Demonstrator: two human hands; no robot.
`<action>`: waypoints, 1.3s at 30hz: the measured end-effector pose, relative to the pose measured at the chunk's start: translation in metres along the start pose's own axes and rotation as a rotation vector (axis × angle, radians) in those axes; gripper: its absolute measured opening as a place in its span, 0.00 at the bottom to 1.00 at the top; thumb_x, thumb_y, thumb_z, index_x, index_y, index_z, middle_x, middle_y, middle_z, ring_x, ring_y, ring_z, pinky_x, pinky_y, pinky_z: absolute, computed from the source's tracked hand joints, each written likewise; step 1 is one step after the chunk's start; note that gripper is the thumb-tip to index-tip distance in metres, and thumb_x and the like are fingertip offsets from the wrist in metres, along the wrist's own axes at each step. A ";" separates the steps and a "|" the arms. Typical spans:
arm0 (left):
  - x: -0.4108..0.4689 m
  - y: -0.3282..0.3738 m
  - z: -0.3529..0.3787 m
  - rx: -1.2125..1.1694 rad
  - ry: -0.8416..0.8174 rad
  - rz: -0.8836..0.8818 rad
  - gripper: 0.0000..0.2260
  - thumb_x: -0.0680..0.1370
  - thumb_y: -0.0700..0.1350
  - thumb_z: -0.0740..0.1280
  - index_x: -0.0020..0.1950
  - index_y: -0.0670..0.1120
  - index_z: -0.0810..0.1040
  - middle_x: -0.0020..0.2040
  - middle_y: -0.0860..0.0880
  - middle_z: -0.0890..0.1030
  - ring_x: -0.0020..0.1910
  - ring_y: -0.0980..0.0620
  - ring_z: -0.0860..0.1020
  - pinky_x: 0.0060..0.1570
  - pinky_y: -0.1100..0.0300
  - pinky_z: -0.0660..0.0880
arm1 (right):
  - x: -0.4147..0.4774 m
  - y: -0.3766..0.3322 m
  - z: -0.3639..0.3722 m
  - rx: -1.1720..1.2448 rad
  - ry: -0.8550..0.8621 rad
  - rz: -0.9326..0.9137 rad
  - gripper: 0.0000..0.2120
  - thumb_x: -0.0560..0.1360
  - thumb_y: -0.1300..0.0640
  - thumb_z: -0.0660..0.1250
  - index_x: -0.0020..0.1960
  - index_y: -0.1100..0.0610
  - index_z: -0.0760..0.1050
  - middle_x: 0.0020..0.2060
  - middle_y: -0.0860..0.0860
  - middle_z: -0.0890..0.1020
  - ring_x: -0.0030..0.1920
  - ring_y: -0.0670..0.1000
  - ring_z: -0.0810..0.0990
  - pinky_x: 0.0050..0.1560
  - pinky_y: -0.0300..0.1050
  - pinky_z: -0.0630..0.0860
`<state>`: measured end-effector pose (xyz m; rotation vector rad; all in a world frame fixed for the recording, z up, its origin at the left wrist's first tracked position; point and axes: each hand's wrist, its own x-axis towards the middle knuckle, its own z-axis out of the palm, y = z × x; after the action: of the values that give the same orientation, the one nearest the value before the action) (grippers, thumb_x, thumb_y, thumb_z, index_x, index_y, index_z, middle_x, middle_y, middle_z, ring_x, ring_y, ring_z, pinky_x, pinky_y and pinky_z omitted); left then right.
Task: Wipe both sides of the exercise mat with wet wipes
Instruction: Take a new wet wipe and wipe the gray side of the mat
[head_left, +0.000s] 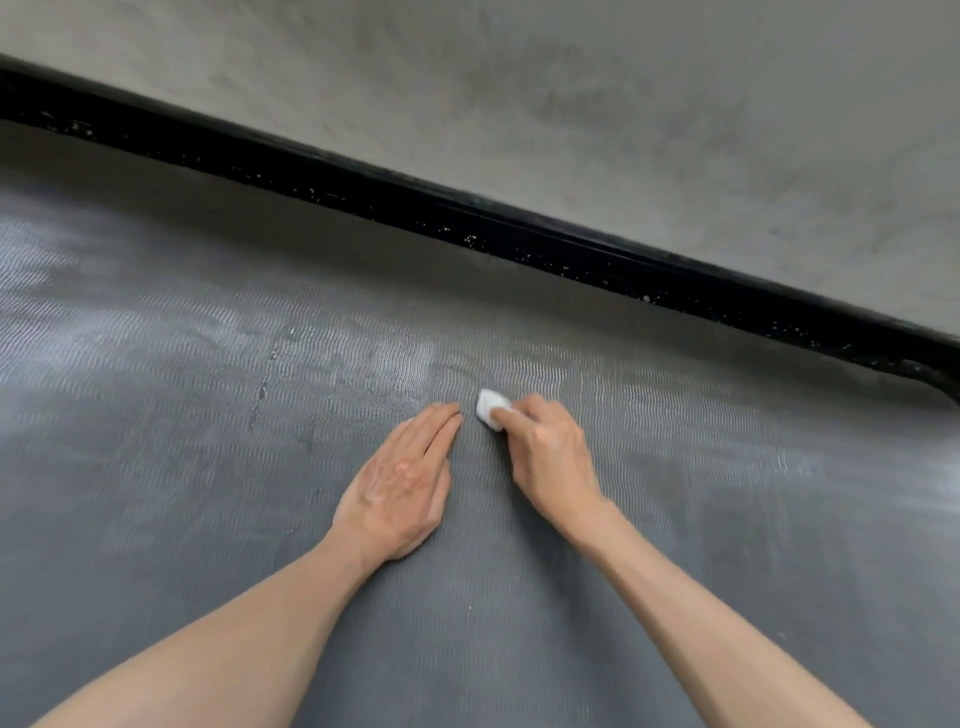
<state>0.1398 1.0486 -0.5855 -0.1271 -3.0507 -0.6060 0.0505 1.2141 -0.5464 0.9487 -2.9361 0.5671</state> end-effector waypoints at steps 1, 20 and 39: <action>0.000 0.000 0.001 0.002 -0.009 -0.001 0.24 0.79 0.44 0.53 0.74 0.38 0.67 0.75 0.44 0.67 0.74 0.48 0.65 0.74 0.54 0.58 | -0.017 -0.001 -0.001 0.026 -0.010 -0.025 0.09 0.71 0.69 0.67 0.48 0.58 0.79 0.38 0.55 0.75 0.36 0.57 0.72 0.33 0.46 0.69; 0.002 0.002 -0.003 -0.019 -0.031 -0.038 0.23 0.79 0.44 0.55 0.74 0.40 0.66 0.75 0.45 0.66 0.74 0.49 0.64 0.73 0.53 0.61 | 0.055 0.028 0.002 -0.017 0.014 -0.039 0.12 0.68 0.74 0.63 0.43 0.61 0.81 0.37 0.58 0.78 0.34 0.60 0.74 0.35 0.45 0.67; 0.002 0.002 -0.005 -0.026 -0.046 -0.036 0.23 0.79 0.44 0.56 0.74 0.39 0.66 0.75 0.45 0.66 0.75 0.48 0.64 0.72 0.49 0.64 | 0.109 0.038 0.000 -0.038 0.041 0.160 0.18 0.70 0.72 0.61 0.52 0.60 0.83 0.45 0.62 0.80 0.42 0.66 0.77 0.39 0.45 0.62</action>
<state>0.1385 1.0490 -0.5804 -0.0888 -3.0967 -0.6538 -0.0599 1.1814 -0.5471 0.6944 -2.9925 0.5260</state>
